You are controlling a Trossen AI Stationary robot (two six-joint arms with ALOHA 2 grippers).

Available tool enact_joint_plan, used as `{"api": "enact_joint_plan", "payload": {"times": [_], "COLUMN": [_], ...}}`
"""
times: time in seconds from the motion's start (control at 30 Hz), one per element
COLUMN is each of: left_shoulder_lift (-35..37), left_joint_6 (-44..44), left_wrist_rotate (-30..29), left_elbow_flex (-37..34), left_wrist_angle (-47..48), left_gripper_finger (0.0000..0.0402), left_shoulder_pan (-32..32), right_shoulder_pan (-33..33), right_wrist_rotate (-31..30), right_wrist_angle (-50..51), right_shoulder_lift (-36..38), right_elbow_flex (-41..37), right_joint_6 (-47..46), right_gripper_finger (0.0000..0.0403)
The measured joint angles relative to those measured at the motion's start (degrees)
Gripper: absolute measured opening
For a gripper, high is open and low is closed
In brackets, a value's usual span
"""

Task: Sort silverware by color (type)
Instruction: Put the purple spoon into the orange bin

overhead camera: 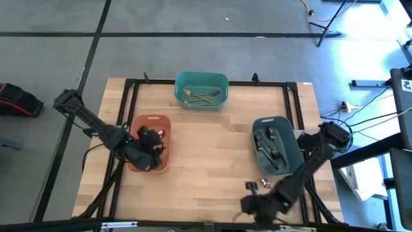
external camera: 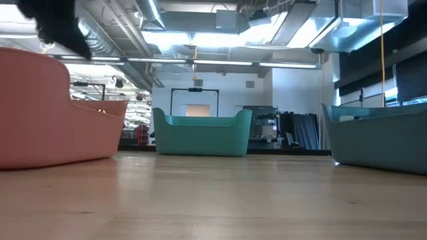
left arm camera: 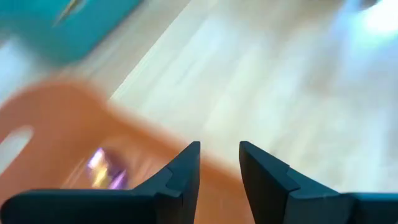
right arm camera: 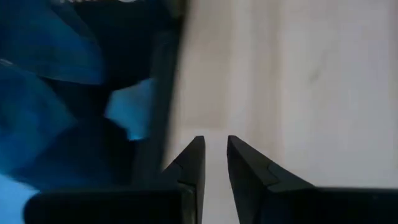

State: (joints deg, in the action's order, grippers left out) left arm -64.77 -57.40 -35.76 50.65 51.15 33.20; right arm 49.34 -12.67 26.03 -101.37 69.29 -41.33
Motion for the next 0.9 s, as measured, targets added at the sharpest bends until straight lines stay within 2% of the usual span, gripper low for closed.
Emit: {"api": "enact_joint_plan", "payload": {"times": [0.13, 0.27, 0.37, 0.47, 0.63, 0.8, 0.9], "left_shoulder_lift": [-0.21, -1.97, -4.09, -6.27, -7.69, -7.69, -7.82], "left_joint_6": [10.93, 19.21, 24.09, 27.09, 30.57, 31.35, 32.74], "left_wrist_rotate": [-3.83, -5.70, -6.16, -6.11, -5.64, -5.48, -5.49], "left_elbow_flex": [0.22, 0.22, 0.22, 0.22, 0.22, 0.22, 0.22], "left_wrist_angle": [-11.71, -20.88, -25.15, -27.19, -28.45, -28.88, -29.52], "left_gripper_finger": [0.0108, 0.0108, 0.0108, 0.0108, 0.0108, 0.0108, 0.0108], "left_shoulder_pan": [2.96, 4.09, 4.15, 3.90, 3.62, 3.29, 2.75], "right_shoulder_pan": [5.94, 9.93, 11.99, 13.44, 14.87, 14.76, 14.76], "right_wrist_rotate": [0.04, -1.52, -3.12, -1.93, 3.03, 4.19, 4.21], "right_wrist_angle": [3.02, 12.04, 20.45, 25.70, 28.03, 28.02, 28.03], "right_shoulder_lift": [0.11, 0.11, 0.11, 0.11, 0.11, 0.07, 0.05], "right_elbow_flex": [0.63, 0.58, 0.49, -0.46, -3.68, -7.40, -9.21], "right_joint_6": [-14.90, -32.02, -44.66, -55.67, -64.22, -64.91, -64.88], "right_gripper_finger": [0.0060, 0.0060, 0.0060, 0.0061, 0.0101, 0.0164, 0.0177]}}
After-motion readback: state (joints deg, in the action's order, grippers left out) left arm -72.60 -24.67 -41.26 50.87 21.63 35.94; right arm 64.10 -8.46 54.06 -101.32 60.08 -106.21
